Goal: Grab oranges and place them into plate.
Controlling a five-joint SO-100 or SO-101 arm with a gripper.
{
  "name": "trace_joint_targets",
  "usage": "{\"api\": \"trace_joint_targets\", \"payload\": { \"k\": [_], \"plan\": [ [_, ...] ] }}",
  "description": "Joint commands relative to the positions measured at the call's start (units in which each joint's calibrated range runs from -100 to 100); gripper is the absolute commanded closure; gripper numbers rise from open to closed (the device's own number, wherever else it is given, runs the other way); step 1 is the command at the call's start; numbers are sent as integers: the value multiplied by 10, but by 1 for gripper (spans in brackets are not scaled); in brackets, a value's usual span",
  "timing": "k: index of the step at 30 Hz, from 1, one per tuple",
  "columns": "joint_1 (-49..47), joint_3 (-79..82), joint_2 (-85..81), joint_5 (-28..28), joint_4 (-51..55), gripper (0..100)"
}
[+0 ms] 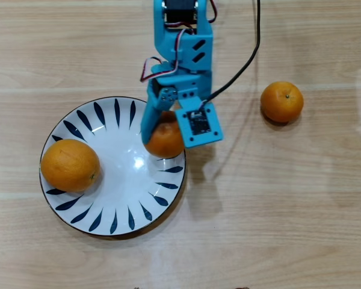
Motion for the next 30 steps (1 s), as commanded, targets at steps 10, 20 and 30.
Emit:
{"api": "trace_joint_targets", "payload": {
  "k": [10, 20, 30],
  "plan": [
    [47, 70, -93, 41, -3, 66],
    [41, 69, -95, 49, -1, 64],
    [-23, 65, -152, 49, 1, 84]
  ]
}}
